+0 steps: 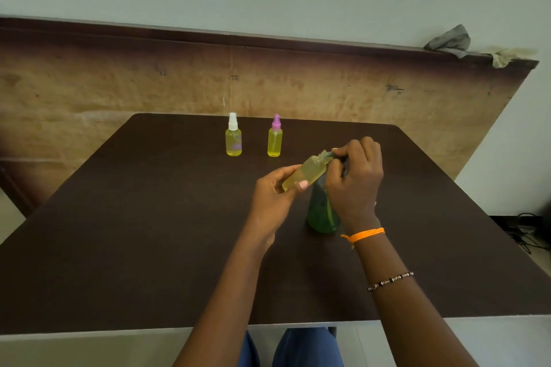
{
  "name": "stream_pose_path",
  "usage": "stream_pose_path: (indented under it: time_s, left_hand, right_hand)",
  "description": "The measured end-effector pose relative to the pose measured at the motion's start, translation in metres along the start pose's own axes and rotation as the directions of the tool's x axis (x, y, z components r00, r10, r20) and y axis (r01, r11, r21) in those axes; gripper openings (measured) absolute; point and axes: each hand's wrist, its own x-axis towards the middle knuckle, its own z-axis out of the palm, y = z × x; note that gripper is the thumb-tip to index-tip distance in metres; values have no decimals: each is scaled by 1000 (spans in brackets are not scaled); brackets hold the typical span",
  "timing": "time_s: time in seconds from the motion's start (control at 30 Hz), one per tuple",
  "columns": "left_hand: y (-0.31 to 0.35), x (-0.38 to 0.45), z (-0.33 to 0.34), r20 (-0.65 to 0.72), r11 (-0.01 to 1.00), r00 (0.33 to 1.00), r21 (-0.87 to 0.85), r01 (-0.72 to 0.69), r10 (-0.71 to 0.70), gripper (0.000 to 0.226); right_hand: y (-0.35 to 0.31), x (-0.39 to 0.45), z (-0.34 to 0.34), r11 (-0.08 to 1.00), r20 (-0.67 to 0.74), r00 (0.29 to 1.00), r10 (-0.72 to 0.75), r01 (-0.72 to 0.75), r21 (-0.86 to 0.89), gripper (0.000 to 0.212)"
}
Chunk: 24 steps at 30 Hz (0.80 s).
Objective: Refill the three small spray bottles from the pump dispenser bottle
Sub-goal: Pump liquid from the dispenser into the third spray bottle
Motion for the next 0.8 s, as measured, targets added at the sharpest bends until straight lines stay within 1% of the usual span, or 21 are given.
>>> stream_pose_path:
  time_s: [0.1,0.3,0.6,0.7,0.8]
  left_hand:
    - [-3,-1,1,29,1000,999,2,21,-21,22]
    - [-6,-1,4,27,1000,999,-1,17,-17,18]
    - [-11,-3,6,27,999,999,25,30,-30,29]
    - [-11,-7,5,3,999,999,26,36,-36,28]
    - [-10,-9,3,-17,999,999,34,36,-35,29]
  right_hand:
    - [-1,-2,1,1000,-2,1000,16,-16,6,12]
    - [-1,-2,1,999,-9,999,34,-34,11,14]
    - [-4,-1,-1,997,7,997,75,-75,22,17]
    - [-8,-2,-4,996,25,996,88,-89,28,23]
    - [-12,-5,-10,992,24,993,117,-118,52,34]
